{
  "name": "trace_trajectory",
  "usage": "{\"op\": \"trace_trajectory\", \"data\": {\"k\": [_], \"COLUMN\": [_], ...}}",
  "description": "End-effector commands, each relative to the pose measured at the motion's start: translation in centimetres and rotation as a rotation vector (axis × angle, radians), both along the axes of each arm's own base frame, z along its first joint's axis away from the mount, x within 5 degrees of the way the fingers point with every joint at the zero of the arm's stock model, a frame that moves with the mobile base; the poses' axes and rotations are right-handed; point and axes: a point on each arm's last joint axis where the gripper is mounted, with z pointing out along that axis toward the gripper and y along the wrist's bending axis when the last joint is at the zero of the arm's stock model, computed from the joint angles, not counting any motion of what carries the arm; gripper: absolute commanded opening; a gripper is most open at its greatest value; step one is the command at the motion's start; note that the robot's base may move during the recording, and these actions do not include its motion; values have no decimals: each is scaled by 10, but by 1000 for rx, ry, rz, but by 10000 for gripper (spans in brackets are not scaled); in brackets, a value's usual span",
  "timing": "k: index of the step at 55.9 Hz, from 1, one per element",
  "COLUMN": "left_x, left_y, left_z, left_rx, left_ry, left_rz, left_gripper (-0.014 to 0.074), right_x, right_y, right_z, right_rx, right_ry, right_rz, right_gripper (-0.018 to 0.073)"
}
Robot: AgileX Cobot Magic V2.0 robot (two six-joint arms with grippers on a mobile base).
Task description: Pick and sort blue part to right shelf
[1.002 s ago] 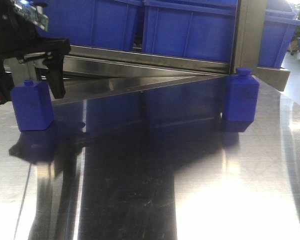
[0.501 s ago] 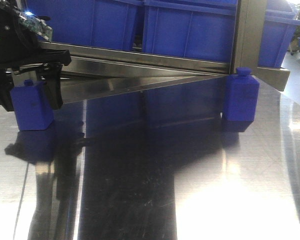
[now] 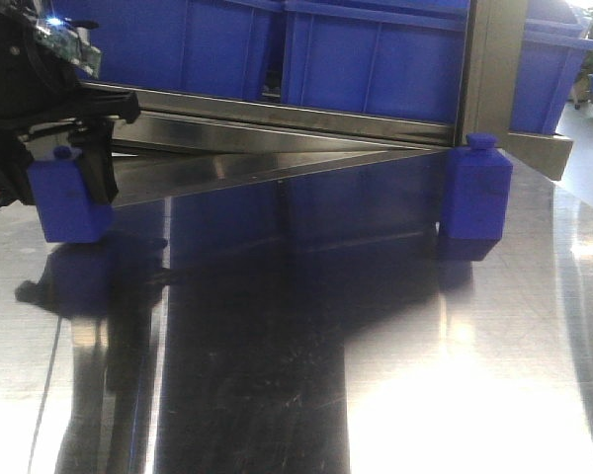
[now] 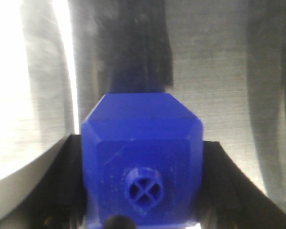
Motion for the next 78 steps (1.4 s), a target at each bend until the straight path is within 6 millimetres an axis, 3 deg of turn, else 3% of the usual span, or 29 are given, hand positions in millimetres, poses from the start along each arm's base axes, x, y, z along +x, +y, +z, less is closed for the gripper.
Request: {"op": "trace_trajectory", "data": {"k": [1, 12, 21, 32, 45, 56, 67, 78], "left_x": [-14, -55, -105, -159, -214, -254, -272, -275], "left_y": [3, 17, 33, 48, 63, 72, 77, 78], "left_z": [62, 121, 139, 136, 120, 108, 103, 103], "left_rx": [-31, -4, -7, -32, -59, -98, -108, -110], "left_ry": [-198, -451, -582, -701, -900, -1041, -1090, -1099], "left_rz": [-3, -32, -41, -52, -78, -84, -82, -81], "left_gripper": [344, 344, 344, 344, 344, 344, 333, 332], "right_x": [-1, -1, -2, -7, -5, 27, 71, 120], "right_y": [0, 0, 0, 0, 1, 12, 43, 79], "right_z": [12, 12, 18, 45, 103, 155, 193, 214], "right_rx": [-6, -5, -3, 18, 20, -3, -67, -112], "right_ry": [-116, -118, -186, -272, -183, 31, 265, 420], "right_rz": [-3, -3, -2, -1, 24, 148, 333, 426], "right_gripper": [38, 38, 38, 38, 38, 38, 45, 214]}}
